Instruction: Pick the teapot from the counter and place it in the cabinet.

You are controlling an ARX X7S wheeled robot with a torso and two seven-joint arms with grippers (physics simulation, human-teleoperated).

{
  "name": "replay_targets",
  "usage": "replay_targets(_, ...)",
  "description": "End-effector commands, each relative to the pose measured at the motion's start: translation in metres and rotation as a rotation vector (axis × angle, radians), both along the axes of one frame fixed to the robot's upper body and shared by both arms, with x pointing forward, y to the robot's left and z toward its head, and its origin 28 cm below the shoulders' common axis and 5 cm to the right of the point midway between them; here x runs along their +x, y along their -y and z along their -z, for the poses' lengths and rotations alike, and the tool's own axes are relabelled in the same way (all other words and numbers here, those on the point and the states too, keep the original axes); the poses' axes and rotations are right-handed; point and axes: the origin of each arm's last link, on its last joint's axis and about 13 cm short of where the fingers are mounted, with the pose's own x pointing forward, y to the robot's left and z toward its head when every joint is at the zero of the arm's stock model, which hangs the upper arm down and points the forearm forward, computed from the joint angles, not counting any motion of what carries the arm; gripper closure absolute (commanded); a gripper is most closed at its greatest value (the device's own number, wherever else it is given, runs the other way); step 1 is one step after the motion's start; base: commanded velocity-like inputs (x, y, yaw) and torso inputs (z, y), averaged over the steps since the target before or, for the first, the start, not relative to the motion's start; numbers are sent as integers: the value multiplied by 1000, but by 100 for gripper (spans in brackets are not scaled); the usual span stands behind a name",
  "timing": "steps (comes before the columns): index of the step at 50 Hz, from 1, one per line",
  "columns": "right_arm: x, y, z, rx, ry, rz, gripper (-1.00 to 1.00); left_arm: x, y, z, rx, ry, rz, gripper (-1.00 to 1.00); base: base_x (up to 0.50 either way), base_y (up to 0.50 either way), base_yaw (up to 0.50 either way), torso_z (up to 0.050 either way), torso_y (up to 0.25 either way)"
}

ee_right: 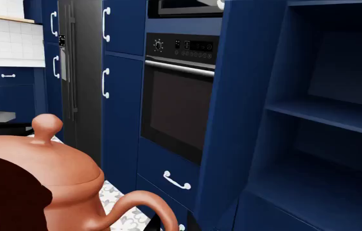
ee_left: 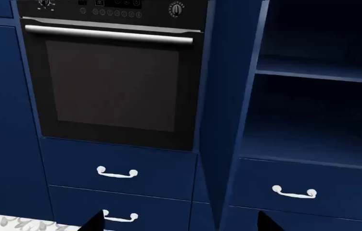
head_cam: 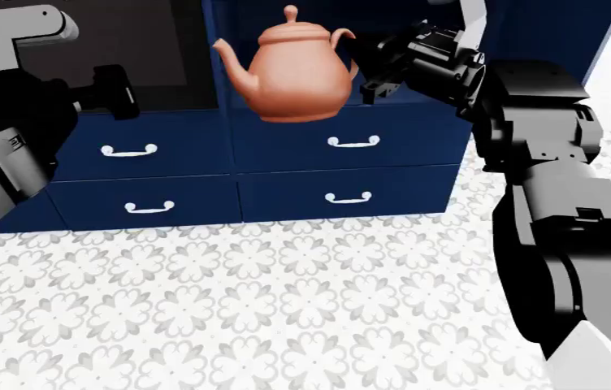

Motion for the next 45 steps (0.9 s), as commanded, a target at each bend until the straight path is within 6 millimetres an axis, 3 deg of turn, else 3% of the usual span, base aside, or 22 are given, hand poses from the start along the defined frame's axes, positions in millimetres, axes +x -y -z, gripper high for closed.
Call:
replay_targets(1,0,1,-2,21,9,0,100,0,0,0,-1,0,2,-100,238,-433,0,0,0)
replay_targets(29,0,1,-2,17,13,0,100,0,0,0,1,0,3,-100,237,-421,0,0,1)
replay_targets(45,0,0,-2,10,22,-2,100,0,0,0,1,0,3,-100,372,-55,0,0,1)
